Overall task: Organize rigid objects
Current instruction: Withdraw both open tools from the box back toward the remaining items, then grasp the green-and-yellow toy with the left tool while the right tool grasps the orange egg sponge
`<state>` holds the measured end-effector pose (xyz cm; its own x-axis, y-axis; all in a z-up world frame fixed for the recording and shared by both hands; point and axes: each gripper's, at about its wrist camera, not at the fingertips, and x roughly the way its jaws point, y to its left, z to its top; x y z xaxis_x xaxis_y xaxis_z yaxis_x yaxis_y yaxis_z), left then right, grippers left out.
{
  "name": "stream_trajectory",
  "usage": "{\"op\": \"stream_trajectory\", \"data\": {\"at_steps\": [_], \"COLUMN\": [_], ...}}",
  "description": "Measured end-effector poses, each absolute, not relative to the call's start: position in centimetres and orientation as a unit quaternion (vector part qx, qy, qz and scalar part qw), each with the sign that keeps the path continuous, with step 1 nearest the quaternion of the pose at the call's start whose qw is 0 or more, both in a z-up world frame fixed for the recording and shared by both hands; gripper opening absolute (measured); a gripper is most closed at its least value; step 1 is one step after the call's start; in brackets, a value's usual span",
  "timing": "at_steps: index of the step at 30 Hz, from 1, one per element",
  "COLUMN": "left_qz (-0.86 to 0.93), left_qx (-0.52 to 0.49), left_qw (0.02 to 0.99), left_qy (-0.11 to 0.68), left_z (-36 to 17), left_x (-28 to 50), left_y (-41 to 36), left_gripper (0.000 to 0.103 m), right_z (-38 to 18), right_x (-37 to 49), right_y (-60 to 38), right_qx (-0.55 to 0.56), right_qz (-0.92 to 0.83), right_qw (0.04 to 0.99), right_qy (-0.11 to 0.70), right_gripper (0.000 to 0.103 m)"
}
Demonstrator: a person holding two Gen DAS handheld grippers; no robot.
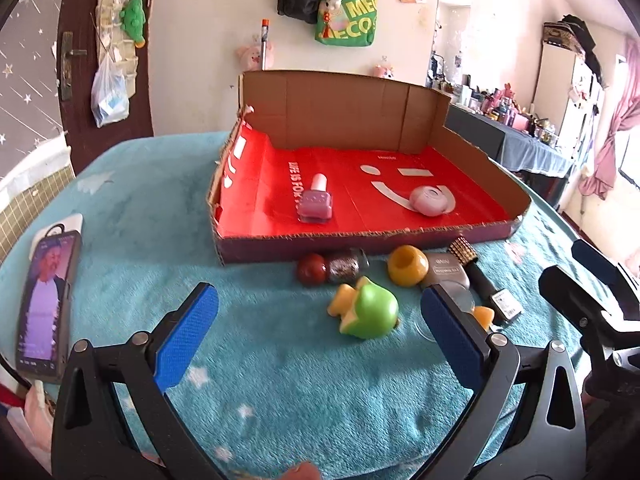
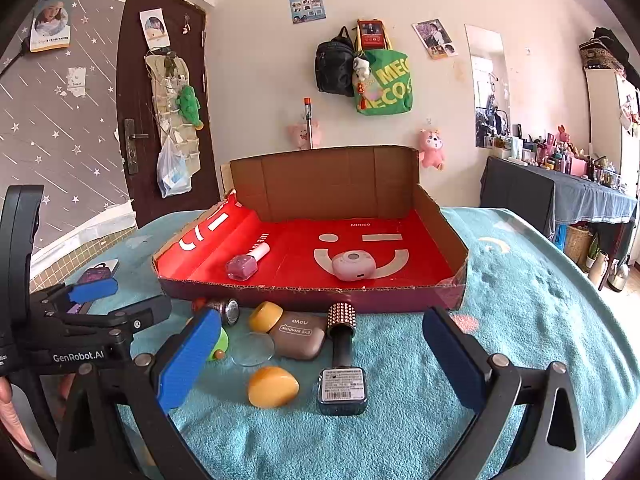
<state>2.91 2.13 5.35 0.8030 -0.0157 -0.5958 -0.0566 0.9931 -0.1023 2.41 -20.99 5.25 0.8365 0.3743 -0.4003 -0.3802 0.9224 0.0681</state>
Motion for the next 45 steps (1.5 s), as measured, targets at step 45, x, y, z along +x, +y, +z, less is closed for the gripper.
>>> {"op": "stream_trajectory", "data": {"at_steps": [45], "left_qz": [0.008], "left_qx": [-0.042], "left_qw": [0.919], "left_qy": [0.392], "left_z": [1.2], "left_x": [4.2], "left_y": [1.0], "left_gripper": [0.103], "right_z": [0.1], "right_x": [1.8], "right_y": [-19.3], "right_qx": [-0.019], "right_qz": [0.245], "right_qw": [0.917], "right_qy": [0.314], "right_gripper": [0.081]}}
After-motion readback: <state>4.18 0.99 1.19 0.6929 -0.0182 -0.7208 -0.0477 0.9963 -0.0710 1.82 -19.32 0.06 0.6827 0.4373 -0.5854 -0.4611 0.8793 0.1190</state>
